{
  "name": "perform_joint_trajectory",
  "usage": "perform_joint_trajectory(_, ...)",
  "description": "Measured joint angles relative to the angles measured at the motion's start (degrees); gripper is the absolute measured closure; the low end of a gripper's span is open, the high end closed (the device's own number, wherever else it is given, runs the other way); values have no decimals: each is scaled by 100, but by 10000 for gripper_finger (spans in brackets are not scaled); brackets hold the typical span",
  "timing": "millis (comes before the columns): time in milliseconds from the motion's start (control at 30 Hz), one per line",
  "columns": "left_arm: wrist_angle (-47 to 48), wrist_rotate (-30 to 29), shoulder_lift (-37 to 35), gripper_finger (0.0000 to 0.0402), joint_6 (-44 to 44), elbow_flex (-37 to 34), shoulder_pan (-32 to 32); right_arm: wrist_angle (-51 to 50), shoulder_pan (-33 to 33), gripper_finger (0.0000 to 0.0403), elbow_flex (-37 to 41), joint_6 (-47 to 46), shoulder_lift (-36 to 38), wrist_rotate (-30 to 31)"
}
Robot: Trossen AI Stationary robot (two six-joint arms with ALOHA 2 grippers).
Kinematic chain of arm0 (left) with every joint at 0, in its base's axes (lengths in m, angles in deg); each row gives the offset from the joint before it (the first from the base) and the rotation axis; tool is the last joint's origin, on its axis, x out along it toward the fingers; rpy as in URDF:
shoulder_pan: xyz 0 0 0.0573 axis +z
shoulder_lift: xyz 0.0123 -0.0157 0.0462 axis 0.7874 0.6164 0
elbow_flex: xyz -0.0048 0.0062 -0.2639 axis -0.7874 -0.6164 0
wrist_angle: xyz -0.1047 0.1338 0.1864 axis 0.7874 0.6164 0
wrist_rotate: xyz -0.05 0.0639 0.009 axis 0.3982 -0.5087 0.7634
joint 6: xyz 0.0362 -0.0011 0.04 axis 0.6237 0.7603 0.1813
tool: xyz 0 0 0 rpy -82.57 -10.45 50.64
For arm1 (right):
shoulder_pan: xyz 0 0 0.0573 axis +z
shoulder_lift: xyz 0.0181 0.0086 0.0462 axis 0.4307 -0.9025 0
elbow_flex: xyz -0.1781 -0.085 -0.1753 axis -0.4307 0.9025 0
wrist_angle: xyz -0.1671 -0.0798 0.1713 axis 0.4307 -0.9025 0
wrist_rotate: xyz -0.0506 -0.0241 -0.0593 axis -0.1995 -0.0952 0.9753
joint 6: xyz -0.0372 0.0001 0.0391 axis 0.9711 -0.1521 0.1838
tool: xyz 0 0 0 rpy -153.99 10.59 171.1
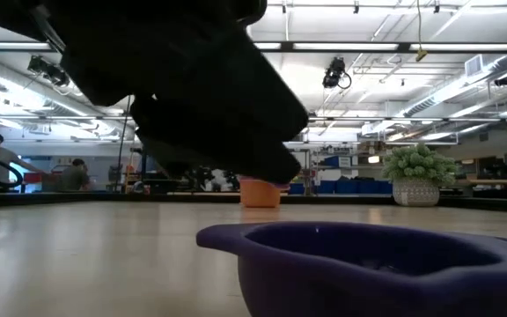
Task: Nest measuring cups in basket
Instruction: Stack the dark blue measuring cup on top of the green measuring cup
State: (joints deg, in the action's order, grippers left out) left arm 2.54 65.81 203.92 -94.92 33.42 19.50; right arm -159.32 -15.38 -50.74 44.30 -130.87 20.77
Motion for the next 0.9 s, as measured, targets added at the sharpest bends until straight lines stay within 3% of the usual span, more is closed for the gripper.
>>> perform_joint_trajectory(667,-85,-145,580,256,-207,473,-143,1,0,400,0,96,-4,-5)
perform_joint_trajectory(900,-98,82,620,256,-481,676,-113,2,0,400,0,107,-4,0)
